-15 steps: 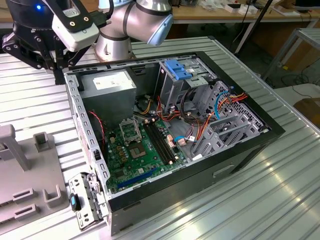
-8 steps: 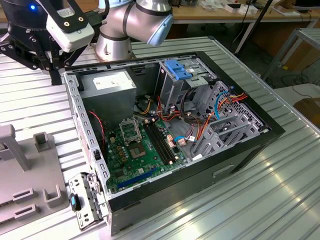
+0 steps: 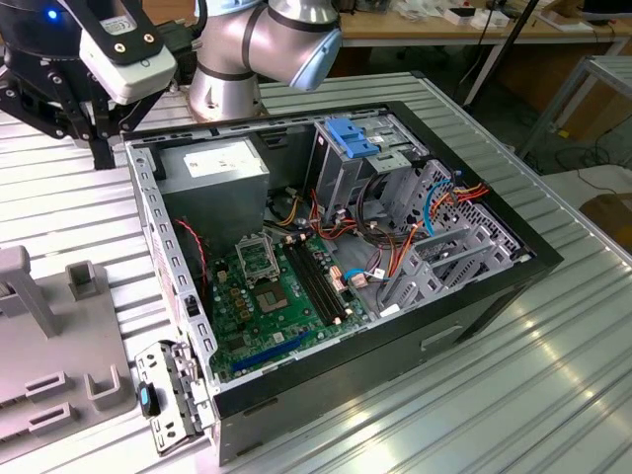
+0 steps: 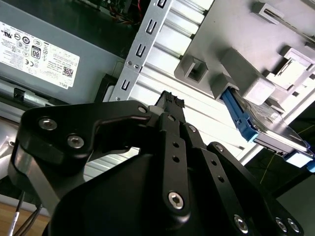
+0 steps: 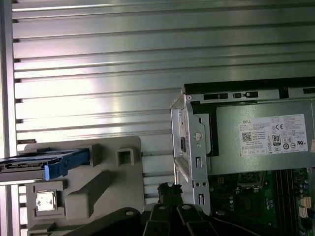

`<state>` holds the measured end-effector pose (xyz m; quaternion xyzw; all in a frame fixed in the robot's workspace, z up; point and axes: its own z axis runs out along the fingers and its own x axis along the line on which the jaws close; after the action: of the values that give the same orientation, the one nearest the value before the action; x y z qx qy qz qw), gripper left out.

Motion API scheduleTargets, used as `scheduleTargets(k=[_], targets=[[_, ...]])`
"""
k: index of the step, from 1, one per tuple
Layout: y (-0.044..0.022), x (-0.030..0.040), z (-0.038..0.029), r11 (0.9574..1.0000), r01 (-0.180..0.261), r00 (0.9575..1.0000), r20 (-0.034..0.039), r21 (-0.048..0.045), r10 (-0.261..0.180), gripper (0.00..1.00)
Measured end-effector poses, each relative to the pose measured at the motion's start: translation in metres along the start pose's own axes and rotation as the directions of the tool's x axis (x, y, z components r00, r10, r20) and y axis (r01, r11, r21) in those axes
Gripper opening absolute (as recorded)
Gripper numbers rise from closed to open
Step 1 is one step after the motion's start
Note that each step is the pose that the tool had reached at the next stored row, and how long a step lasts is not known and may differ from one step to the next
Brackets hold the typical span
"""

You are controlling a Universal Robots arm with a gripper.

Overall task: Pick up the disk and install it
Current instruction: 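Reach for the disk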

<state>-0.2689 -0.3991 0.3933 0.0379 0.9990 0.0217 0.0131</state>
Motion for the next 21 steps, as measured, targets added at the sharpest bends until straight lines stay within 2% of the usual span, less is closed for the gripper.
scheduleTargets(k=[21], targets=[[-0.0016, 0.0210, -0.0006, 1.0000, 0.000, 1.0000, 0.0000, 0.0000, 0.000, 0.11]])
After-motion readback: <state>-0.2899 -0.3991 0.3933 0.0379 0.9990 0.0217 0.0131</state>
